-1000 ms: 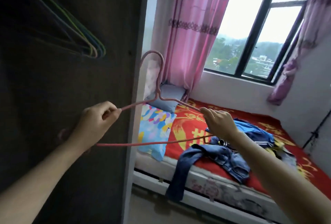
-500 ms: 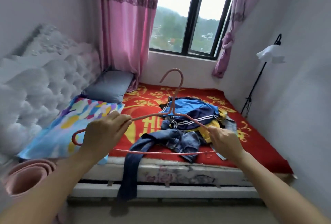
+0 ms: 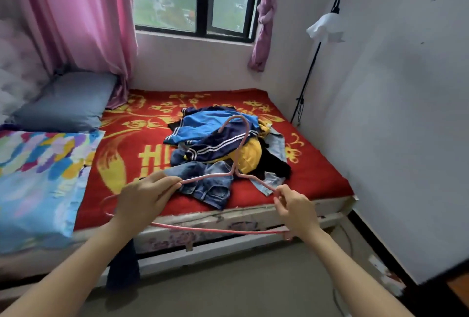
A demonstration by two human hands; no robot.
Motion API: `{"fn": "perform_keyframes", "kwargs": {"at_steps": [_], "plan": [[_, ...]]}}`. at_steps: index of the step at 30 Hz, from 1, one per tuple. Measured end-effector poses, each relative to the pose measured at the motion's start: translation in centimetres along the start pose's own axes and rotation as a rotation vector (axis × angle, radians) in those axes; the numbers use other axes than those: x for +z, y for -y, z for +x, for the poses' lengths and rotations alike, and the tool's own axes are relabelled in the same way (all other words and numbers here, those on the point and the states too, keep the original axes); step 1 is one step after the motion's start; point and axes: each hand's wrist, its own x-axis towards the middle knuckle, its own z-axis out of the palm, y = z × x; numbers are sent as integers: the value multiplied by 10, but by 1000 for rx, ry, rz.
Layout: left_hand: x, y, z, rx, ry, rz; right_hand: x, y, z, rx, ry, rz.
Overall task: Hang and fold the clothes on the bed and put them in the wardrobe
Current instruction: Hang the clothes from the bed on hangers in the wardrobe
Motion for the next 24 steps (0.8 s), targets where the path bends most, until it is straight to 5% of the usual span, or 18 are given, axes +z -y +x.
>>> {"fn": "perform_keyframes", "kwargs": {"at_steps": [10,15,24], "plan": [[130,2,26,62,184,-350,4,-10,58,217,267,582],[195,24,76,19,277,-449,16,-42,119,333,343,483],[305,100,125,-359,525,-431,74,-128,205,590,371,137]]}}
